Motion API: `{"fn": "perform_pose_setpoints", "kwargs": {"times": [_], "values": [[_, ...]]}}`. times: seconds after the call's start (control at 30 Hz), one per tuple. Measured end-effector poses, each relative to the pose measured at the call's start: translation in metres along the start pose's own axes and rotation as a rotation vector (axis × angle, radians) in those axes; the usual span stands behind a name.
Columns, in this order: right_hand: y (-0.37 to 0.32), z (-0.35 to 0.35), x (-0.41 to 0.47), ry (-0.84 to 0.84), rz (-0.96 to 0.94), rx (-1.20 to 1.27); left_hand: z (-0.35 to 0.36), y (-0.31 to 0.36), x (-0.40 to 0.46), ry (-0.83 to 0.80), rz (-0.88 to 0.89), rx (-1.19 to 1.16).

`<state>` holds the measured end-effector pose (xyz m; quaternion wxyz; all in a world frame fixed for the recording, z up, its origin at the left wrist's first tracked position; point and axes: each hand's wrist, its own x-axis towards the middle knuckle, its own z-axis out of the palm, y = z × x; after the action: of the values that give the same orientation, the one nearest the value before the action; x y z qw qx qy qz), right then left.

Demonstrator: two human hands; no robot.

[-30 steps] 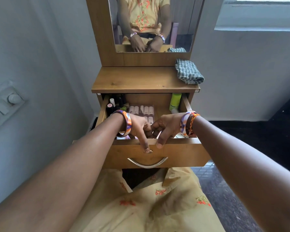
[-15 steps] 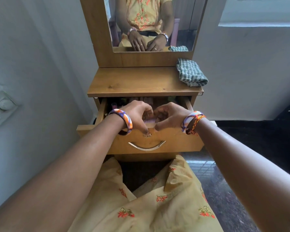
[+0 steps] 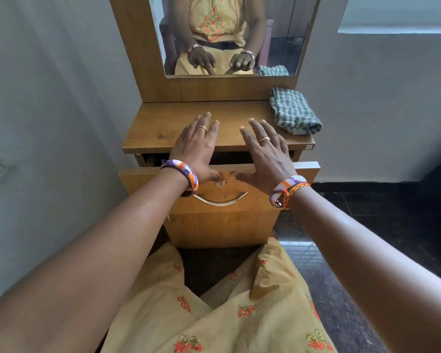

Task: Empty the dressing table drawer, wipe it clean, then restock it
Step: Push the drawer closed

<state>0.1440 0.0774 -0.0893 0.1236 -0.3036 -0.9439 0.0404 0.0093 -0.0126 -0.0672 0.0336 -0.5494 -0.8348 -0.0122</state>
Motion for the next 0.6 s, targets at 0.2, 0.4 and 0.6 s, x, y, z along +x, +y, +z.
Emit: {"fn": "perform_pose_setpoints", "kwargs": {"times": [0.2, 0.4, 0.6], "values": [[0.002, 0.003, 0.034, -0.076, 0.101, -0.02, 0.008, -0.004, 0.031, -0.084, 0.011, 0.049], [0.001, 0.031, 0.038, 0.157, 0.15, -0.074, 0.03, -0.003, 0.036, 0.148, -0.035, -0.059], [0.003, 0.043, 0.038, 0.321, 0.154, -0.13, 0.043, -0.004, 0.04, 0.29, -0.057, -0.121]]}}
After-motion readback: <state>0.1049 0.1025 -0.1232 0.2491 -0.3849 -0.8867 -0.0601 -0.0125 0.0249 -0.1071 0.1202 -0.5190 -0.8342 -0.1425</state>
